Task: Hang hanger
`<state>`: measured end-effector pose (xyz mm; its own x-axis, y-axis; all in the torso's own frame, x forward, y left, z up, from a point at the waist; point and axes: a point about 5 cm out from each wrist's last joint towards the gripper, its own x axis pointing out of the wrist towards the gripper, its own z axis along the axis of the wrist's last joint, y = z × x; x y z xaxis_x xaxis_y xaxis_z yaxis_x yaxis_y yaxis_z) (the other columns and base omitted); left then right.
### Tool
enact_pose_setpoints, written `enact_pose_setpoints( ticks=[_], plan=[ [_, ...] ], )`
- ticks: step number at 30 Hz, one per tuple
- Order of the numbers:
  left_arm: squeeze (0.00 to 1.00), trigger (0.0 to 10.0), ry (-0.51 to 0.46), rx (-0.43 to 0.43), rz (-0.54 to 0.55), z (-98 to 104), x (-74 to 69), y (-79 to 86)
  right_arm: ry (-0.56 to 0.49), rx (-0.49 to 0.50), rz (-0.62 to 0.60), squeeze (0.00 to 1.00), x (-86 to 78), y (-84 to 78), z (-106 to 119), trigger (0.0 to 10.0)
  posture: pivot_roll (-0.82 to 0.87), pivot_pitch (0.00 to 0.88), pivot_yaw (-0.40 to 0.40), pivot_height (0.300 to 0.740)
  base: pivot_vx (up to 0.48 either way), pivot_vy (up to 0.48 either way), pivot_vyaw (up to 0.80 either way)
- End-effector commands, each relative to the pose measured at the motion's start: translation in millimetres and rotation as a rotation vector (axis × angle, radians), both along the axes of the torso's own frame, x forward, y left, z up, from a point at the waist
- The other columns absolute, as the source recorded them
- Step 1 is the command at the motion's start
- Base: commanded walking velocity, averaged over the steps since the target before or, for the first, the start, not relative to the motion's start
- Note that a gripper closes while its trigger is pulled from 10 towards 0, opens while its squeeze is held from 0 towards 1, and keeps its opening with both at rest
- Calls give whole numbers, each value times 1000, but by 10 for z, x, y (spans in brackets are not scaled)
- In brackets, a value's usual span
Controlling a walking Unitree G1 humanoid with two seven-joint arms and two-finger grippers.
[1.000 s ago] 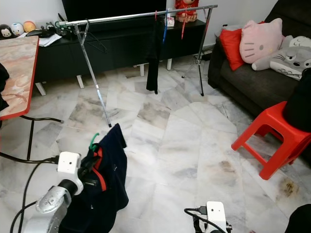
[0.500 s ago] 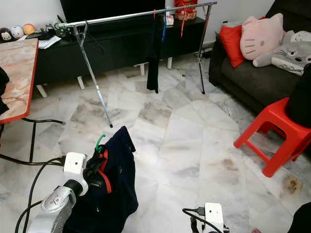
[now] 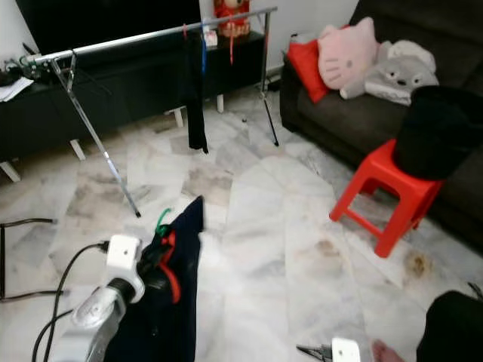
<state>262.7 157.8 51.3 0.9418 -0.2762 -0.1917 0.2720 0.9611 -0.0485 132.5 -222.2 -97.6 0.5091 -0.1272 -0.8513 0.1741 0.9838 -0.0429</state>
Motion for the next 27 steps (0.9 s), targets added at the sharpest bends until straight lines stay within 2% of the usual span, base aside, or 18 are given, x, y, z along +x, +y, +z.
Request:
enact_pose_setpoints(
  ticks=[1,10,11,16,27],
  plan=[
    [0,10000,-25,7,15,61,26,48,-19,15,4,0,58,44,12,10000,-56,0,5,740,394,0,0],
    [0,10000,-21,6,16,46,28,36,-9,30,35,0,50,63,5,10000,-59,0,4,740,391,0,0],
    [0,10000,-22,6,19,46,29,38,-14,35,64,0,78,108,7,10000,-60,0,5,740,390,0,519],
    [0,10000,-21,6,21,46,38,34,-26,59,46,0,148,222,11,10000,-60,0,10,740,390,0,754],
    [0,10000,-16,8,29,32,47,28,-23,64,33,0,152,246,7,10000,-65,0,13,740,391,0,695]
  ],
)
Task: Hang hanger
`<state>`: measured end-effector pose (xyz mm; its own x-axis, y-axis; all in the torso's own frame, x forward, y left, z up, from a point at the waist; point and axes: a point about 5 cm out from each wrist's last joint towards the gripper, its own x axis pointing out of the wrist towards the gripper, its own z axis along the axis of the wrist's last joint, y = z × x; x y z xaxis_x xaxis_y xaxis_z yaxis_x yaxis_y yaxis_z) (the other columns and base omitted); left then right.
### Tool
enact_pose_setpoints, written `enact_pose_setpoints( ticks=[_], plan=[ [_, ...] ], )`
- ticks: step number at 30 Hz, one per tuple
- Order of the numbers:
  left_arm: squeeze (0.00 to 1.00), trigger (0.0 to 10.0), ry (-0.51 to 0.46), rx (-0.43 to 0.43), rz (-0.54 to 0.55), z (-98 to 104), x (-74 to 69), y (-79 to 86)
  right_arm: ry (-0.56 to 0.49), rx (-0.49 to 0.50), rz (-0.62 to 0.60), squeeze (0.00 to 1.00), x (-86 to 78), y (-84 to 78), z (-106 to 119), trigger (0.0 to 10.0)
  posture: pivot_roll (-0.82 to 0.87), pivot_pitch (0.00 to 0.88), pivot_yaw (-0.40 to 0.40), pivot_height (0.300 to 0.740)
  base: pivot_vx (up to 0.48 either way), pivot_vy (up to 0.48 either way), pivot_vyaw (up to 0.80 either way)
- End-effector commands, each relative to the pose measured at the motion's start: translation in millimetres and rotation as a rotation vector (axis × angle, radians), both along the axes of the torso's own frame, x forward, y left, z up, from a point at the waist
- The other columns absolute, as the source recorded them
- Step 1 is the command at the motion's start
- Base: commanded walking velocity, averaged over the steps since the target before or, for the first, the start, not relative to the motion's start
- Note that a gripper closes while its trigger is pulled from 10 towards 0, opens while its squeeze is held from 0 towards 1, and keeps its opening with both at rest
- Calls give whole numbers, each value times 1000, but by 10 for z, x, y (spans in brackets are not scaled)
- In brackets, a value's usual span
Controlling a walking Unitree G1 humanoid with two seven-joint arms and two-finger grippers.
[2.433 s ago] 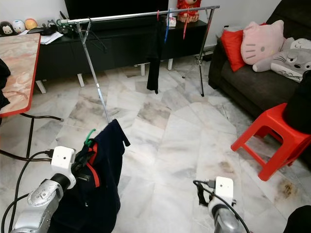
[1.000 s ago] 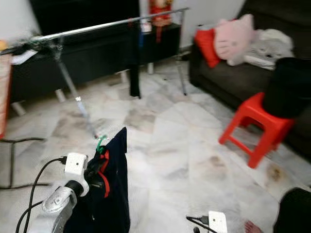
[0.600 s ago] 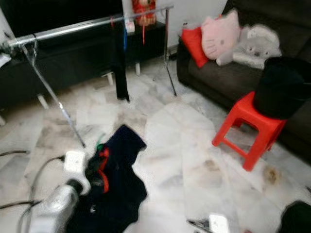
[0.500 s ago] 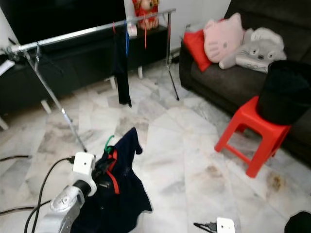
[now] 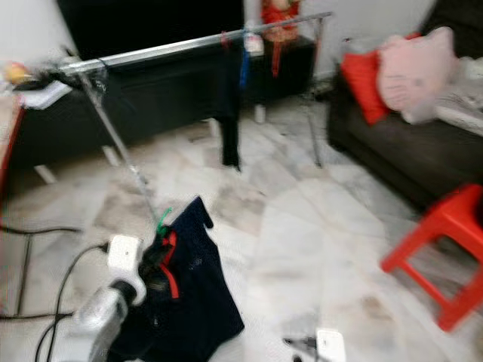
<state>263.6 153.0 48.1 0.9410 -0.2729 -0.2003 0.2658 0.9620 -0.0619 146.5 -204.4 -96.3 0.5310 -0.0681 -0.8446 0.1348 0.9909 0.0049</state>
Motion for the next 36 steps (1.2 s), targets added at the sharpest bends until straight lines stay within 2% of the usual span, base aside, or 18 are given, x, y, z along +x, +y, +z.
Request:
enact_pose_setpoints(
  ticks=[1,13,22,27,36],
  plan=[
    [0,10000,-28,19,24,64,38,77,-1,21,-14,0,8,63,-8,10000,-64,0,13,740,390,0,0],
    [0,10000,-33,17,31,89,46,74,3,5,-38,0,-92,-102,-11,10000,-64,0,7,740,391,0,0],
    [0,10000,-46,21,31,132,89,72,-5,19,-20,0,-78,77,-34,10000,-67,0,7,740,391,0,0],
    [0,10000,-54,24,36,163,114,84,-14,22,-5,0,16,231,-23,10000,-64,0,6,740,394,0,0],
    [0,10000,-58,19,41,174,125,69,-23,27,-4,0,75,279,-7,10000,-61,0,2,740,392,0,0]
  ],
)
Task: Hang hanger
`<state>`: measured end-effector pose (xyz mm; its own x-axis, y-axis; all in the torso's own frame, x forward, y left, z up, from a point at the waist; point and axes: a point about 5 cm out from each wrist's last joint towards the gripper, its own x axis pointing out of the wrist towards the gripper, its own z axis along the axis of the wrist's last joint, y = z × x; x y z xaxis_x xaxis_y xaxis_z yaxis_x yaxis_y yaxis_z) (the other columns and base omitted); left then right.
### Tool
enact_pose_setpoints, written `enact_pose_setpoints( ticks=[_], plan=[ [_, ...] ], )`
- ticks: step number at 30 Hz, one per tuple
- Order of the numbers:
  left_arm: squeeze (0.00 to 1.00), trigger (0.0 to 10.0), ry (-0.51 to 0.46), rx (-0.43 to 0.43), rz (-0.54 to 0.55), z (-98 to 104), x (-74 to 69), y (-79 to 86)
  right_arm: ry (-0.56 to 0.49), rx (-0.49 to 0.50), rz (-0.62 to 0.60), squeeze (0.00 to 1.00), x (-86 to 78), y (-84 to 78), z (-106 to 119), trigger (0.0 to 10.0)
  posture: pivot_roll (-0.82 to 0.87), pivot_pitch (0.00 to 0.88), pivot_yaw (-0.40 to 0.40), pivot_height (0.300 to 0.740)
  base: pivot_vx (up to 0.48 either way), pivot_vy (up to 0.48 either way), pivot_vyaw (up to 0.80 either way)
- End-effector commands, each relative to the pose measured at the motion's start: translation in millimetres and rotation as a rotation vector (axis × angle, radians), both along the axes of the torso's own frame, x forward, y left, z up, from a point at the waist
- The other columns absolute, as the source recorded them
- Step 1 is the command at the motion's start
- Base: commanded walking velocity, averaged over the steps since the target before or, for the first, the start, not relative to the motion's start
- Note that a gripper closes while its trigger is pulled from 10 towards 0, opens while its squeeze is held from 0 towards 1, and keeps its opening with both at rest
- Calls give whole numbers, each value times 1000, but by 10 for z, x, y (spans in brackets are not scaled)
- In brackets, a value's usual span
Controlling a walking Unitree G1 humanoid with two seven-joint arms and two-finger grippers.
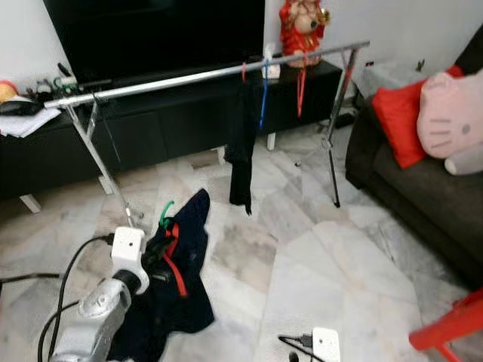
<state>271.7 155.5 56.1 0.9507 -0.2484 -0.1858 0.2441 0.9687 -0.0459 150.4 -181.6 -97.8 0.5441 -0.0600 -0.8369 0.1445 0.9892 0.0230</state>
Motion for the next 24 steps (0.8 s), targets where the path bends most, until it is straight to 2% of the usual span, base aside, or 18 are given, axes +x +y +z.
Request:
enact_pose_setpoints(
  ticks=[1,6,13,16,24],
  plan=[
    [0,10000,-39,8,18,93,43,43,-8,9,6,0,39,43,11,10000,-62,0,2,740,390,0,0],
    [0,10000,-31,8,19,70,28,37,-19,1,11,0,86,14,32,10000,-64,0,2,740,392,0,0],
    [0,10000,-20,9,30,34,-17,59,-55,-8,10,0,241,-18,100,10000,-62,0,-6,740,391,0,0],
    [0,10000,-17,44,20,6,-47,72,-56,-9,13,0,245,-28,103,10000,-61,0,-8,740,390,0,0],
    [0,10000,-3,43,46,-28,-96,119,-47,-14,9,0,222,-94,100,10000,-62,0,-13,740,358,0,0]
  ],
)
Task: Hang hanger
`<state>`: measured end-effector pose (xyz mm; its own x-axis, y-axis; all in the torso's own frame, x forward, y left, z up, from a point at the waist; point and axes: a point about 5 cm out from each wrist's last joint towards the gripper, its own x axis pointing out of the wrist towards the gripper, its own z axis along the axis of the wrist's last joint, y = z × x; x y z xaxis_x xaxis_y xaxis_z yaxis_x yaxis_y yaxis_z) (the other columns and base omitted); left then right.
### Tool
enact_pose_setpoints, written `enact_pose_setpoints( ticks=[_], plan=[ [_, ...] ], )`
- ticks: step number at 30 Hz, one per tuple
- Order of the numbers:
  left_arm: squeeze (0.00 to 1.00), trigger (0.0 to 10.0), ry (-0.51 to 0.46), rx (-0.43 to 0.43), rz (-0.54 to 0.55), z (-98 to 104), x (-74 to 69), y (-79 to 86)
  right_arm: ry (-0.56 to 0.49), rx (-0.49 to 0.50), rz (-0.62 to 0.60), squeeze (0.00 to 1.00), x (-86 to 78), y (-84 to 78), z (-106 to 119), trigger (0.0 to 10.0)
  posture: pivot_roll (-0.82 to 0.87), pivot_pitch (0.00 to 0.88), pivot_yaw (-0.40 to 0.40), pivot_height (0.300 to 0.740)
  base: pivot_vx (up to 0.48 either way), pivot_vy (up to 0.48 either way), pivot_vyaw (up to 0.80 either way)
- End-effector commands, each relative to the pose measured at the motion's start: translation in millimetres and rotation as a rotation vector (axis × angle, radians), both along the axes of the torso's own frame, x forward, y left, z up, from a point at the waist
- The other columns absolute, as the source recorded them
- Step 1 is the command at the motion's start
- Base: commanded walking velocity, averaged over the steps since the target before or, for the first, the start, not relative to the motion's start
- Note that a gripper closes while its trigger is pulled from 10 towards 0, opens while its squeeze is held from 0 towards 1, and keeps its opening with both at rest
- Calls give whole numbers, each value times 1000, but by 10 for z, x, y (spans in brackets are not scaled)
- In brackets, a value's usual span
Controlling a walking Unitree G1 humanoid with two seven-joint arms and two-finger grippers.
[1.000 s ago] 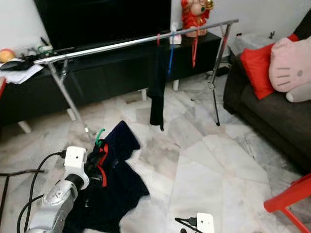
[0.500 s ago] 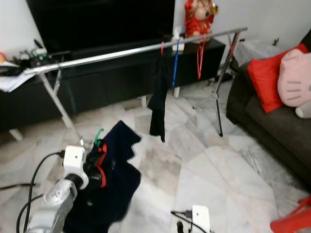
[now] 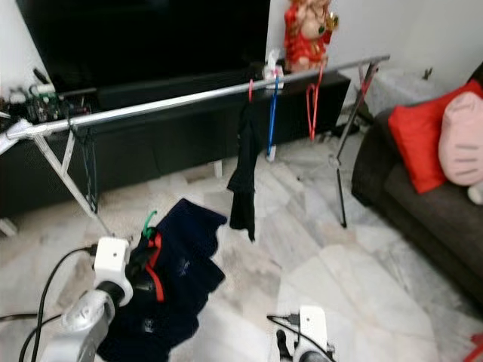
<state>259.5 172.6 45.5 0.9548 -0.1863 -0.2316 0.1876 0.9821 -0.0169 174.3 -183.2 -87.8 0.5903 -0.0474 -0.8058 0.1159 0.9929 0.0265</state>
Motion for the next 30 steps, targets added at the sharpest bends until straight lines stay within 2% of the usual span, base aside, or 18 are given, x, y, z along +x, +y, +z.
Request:
enact_pose_setpoints(
  ticks=[1,7,12,20,22,26,30],
  plan=[
    [0,10000,-40,5,-8,73,24,-50,11,-11,-19,0,-37,-86,-7,10000,-62,0,-13,740,0,0,0],
    [0,10000,-40,-20,19,58,0,-45,27,-15,-21,0,-111,-108,-35,10000,-68,0,-15,740,0,0,0],
    [0,10000,-71,-38,62,100,6,-14,26,-16,-21,0,-97,-97,-31,10000,-68,0,-20,740,0,0,0],
    [0,10000,-61,-2,106,90,15,45,18,-46,-9,0,-73,-104,-19,10000,-69,0,-23,740,0,0,0],
    [0,10000,-54,19,121,67,11,75,11,-66,12,0,-57,-99,-11,10000,-69,0,-23,740,0,0,747],
    [0,10000,-50,32,133,62,12,90,-4,-40,2,0,-41,-63,-6,10000,-70,0,-25,740,0,-180,800],
    [0,10000,-44,33,131,56,16,90,-4,-26,-9,0,-35,-17,-10,10000,-71,0,-25,740,0,-266,0]
  ],
)
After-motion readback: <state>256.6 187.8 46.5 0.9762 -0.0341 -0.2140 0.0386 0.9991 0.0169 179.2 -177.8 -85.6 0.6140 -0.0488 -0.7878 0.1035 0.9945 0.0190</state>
